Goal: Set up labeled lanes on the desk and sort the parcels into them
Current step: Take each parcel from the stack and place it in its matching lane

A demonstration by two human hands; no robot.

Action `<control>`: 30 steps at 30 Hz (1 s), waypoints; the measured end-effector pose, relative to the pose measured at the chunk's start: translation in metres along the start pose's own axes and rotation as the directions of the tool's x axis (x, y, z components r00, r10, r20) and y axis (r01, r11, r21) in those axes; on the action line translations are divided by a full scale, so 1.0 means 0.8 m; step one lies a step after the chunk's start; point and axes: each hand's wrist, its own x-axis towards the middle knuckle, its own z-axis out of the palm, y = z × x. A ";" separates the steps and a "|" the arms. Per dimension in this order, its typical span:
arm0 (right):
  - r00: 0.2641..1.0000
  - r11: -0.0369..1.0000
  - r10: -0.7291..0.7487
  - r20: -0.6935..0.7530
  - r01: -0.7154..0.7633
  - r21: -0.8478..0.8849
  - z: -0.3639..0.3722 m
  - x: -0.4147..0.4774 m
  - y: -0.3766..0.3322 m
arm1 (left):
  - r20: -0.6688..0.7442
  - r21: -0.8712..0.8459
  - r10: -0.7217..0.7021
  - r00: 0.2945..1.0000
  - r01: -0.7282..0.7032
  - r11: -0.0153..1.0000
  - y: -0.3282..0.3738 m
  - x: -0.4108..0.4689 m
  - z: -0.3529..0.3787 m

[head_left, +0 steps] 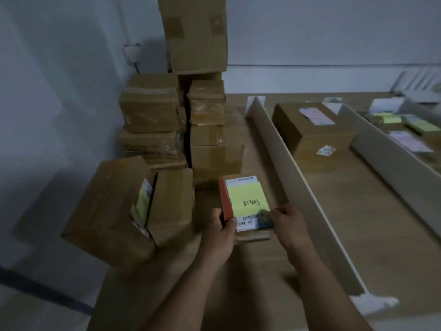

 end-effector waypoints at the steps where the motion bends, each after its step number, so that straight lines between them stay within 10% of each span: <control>1: 0.999 0.999 0.034 0.000 -0.034 -0.017 -0.001 0.000 0.014 | 0.016 0.009 -0.023 1.000 0.022 1.000 -0.009 -0.001 0.008; 7: 0.981 0.979 0.192 0.021 -0.189 -0.079 0.001 -0.003 0.072 | 0.094 0.095 -0.129 0.987 0.120 0.988 -0.054 0.000 0.032; 14: 0.991 0.955 0.121 -0.050 -0.130 -0.266 -0.009 0.018 0.056 | -0.139 0.493 -0.113 0.984 0.168 0.854 -0.047 0.018 0.019; 19: 0.998 0.918 -0.034 0.057 0.054 -0.393 -0.004 0.033 0.045 | -0.112 0.373 -0.293 0.950 0.313 0.873 -0.040 0.019 0.016; 26: 0.987 0.825 0.092 -0.129 -0.148 -0.546 -0.012 0.034 0.049 | -0.077 0.091 -0.160 0.984 0.167 0.982 -0.014 0.027 0.013; 30: 0.998 0.890 -0.066 0.007 0.062 -0.451 -0.009 0.040 0.046 | -0.054 0.181 -0.152 0.987 0.160 0.970 -0.013 0.029 0.014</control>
